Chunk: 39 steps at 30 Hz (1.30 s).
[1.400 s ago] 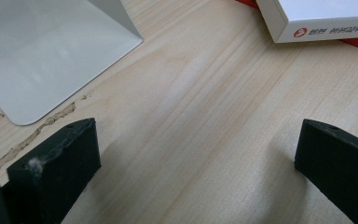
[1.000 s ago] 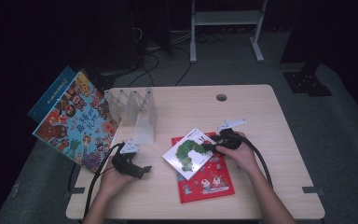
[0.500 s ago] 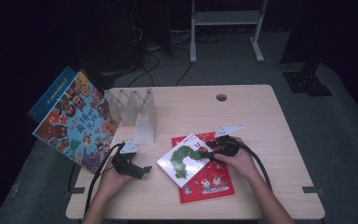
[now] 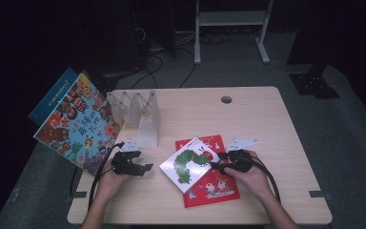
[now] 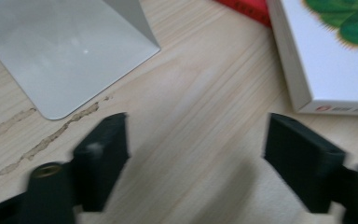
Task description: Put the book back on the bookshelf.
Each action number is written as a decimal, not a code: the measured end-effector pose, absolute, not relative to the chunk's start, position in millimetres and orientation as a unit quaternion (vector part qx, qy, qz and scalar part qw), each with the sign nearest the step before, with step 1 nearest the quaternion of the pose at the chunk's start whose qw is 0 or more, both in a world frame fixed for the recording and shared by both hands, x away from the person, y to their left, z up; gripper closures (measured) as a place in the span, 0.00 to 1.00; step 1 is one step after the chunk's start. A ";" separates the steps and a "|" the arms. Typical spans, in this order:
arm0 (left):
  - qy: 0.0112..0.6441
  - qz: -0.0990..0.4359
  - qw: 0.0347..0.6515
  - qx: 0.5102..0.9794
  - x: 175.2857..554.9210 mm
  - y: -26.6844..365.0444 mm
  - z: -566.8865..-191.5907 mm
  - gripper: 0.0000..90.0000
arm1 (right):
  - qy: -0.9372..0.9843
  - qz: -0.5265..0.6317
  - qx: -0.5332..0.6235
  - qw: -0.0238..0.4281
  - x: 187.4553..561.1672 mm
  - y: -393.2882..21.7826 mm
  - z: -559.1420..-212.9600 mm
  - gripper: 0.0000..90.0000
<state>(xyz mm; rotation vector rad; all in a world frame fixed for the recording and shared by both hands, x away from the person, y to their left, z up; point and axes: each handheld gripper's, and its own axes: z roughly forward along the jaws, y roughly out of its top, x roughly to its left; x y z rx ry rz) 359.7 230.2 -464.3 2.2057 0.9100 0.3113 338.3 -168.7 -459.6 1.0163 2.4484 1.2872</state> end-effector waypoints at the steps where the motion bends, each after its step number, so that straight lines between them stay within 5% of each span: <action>1: 0.353 0.112 0.360 0.856 361.0 230.3 -463.3 0.37 | 0.827 0.435 0.341 0.099 335.4 -167.7 -459.9 0.51; 10: 0.353 0.074 0.374 0.855 371.7 220.0 -453.1 0.99 | 0.837 0.438 0.317 0.089 311.6 -152.8 -465.3 0.56; 21: 0.361 0.042 0.358 0.860 386.7 194.4 -455.5 1.00 | 0.846 0.435 0.300 0.073 302.2 -144.3 -470.0 0.98; 37: 0.347 -0.003 0.356 0.868 389.5 173.3 -459.5 0.99 | 0.851 0.425 0.296 0.081 299.6 -137.4 -474.3 0.99; 39: 0.354 0.010 0.349 0.868 390.4 175.6 -459.3 0.87 | 0.851 0.425 0.297 0.081 299.5 -137.4 -474.3 0.99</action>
